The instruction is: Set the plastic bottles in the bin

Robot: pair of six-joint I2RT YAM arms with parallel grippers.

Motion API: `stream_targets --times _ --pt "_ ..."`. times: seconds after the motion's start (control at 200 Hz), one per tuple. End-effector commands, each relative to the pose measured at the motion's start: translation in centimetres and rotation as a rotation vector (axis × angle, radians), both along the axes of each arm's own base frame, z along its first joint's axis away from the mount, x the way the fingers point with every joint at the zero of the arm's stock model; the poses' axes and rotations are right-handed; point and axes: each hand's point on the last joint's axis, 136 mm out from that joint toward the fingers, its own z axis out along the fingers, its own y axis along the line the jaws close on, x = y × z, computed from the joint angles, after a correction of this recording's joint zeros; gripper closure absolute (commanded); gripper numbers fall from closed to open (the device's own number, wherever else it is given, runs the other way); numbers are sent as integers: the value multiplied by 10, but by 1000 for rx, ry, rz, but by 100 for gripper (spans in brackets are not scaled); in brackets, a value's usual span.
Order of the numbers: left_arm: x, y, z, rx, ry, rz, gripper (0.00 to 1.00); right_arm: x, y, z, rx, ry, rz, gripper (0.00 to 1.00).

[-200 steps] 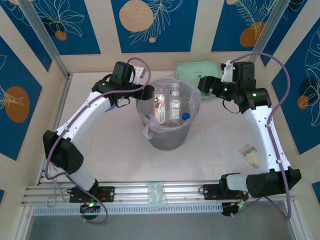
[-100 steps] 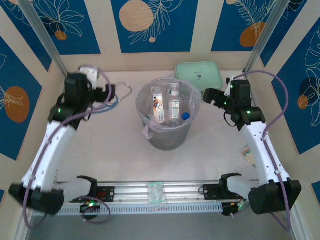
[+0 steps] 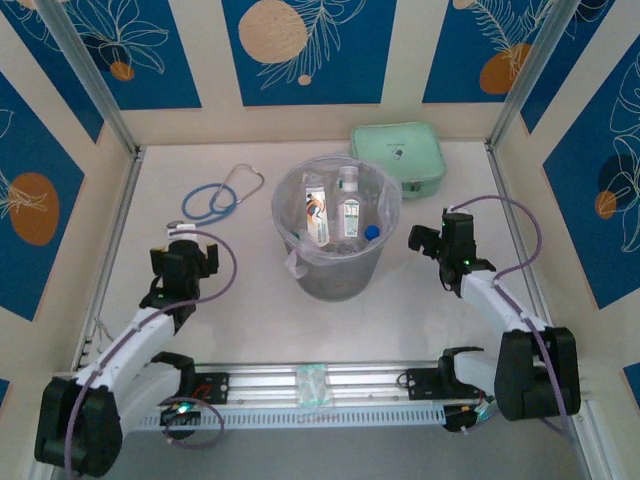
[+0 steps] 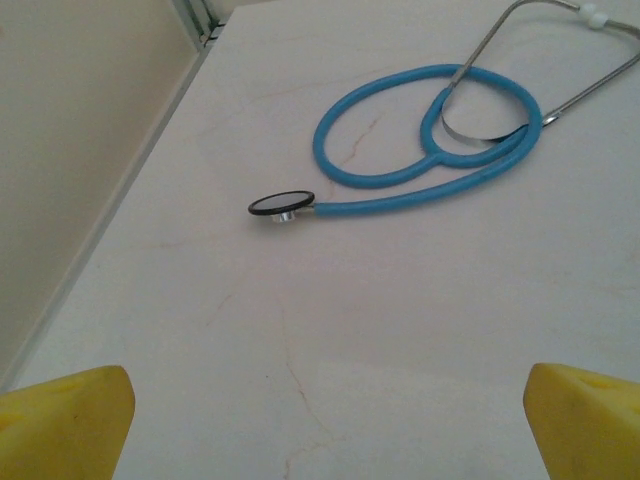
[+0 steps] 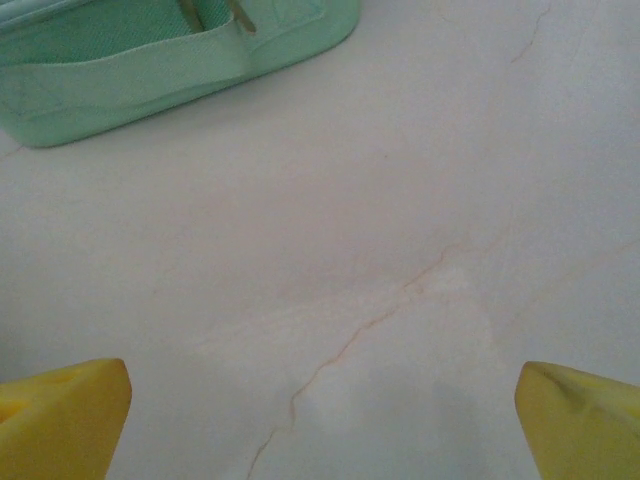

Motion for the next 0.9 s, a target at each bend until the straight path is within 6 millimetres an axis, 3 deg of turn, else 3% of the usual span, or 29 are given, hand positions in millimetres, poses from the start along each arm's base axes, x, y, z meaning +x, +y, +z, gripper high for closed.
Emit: stream_targets --times 0.0,0.24,0.405,0.49,0.76,0.895 --pt "23 -1 29 7 -201 -9 1 21 -6 13 -18 -134 -10 1" --pt "50 -8 1 -20 -270 -52 1 37 3 10 -31 -285 63 1" --pt "64 -12 -6 5 -271 -86 0 49 7 16 -87 -349 121 1" --pt "74 -19 -15 23 -267 -125 1 52 6 5 -81 -358 122 1" --pt "85 -25 -32 -3 -214 -175 1 55 22 -10 -97 -341 203 1" --pt "85 -24 -34 -31 -189 -177 0 59 16 -10 -66 -339 186 1"
